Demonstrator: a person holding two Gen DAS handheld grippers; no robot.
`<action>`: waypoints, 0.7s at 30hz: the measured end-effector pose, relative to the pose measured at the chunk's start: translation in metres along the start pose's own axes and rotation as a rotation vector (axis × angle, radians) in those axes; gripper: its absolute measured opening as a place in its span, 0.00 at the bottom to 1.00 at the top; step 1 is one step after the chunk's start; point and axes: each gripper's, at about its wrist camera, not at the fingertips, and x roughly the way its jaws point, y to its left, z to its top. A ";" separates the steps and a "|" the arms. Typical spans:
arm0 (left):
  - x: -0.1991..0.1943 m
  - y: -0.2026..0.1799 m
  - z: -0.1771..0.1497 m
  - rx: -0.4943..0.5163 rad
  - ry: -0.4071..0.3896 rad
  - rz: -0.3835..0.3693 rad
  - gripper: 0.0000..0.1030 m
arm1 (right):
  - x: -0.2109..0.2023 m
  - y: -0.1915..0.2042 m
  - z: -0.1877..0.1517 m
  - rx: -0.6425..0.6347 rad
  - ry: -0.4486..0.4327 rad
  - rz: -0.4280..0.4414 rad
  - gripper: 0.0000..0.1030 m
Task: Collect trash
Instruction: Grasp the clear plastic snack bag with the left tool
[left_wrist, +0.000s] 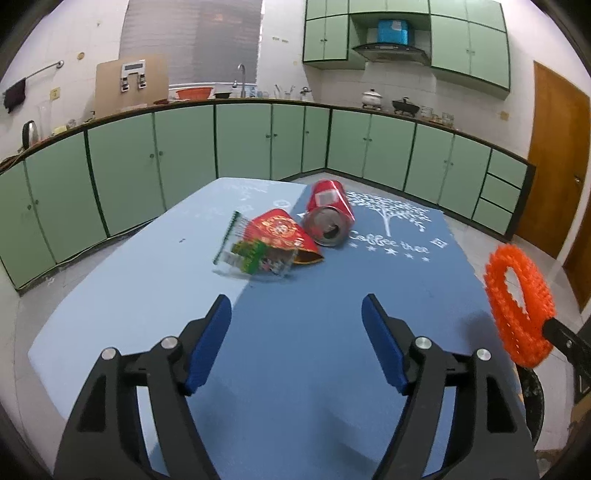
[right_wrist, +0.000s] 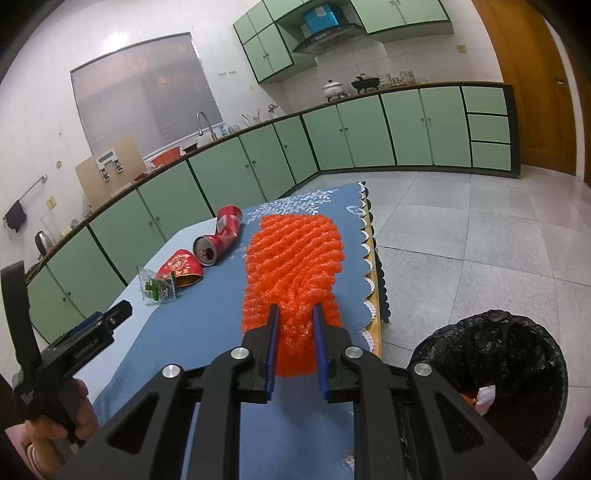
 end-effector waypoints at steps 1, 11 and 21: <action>0.002 0.002 0.002 -0.004 -0.005 0.011 0.72 | 0.000 0.000 0.000 -0.001 -0.001 -0.001 0.17; 0.029 0.052 0.038 -0.028 -0.044 0.084 0.83 | 0.003 0.000 0.002 -0.005 -0.012 0.001 0.17; 0.102 0.076 0.059 0.014 0.067 0.026 0.83 | 0.021 0.003 0.007 -0.014 0.009 0.002 0.17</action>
